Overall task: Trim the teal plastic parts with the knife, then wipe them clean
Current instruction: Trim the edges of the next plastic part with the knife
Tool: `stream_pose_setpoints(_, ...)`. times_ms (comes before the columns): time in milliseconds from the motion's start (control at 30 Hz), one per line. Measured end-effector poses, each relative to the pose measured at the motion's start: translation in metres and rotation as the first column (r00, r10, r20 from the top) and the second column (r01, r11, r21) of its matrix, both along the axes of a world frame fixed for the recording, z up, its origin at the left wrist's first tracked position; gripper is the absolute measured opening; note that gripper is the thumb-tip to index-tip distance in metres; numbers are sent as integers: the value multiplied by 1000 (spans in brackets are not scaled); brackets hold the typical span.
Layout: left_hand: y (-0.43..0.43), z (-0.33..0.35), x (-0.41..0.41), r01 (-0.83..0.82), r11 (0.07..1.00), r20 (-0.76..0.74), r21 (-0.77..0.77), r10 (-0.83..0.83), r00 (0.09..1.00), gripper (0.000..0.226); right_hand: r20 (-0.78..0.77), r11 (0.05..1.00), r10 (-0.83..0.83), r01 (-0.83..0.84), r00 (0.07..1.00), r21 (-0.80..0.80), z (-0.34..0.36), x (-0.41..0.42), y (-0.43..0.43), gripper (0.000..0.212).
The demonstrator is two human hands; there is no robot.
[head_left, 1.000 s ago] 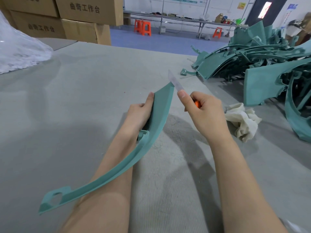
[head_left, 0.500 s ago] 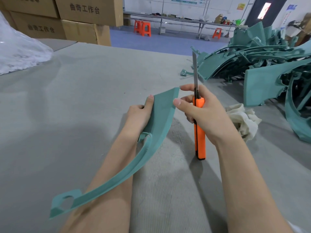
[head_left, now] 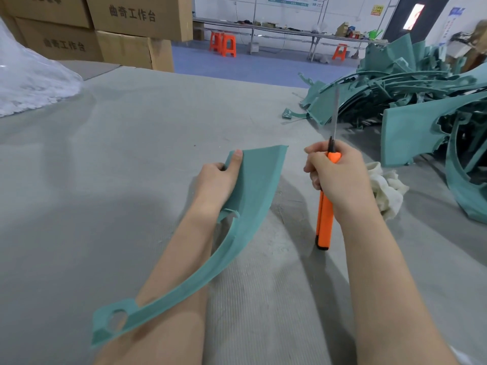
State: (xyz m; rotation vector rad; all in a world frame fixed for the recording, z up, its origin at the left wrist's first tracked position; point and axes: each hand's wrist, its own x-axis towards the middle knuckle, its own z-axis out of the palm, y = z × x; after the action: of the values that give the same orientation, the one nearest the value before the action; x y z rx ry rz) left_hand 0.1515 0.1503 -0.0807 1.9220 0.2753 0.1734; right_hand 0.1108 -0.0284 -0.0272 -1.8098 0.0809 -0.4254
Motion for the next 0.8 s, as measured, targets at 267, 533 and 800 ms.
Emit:
stream_pose_setpoints(267, 3, 1, 0, -13, 996, -3, -88, 13, 1000, 52, 17, 966, 91, -84, 996, -244, 1, -6, 7, 8)
stream_pose_setpoints(533, 5, 3, 0, -28, 978, 2, -207, 29, 1000, 46, -22, 951, 147, -148, 989, -271, 4, -12, 10, 24)
stream_pose_setpoints(800, 9, 13, -8, -96, 923, -51, -373, 82, 995, 65, -110, 814, 372, -381, 922, -439, 7, -21, 16, 73)
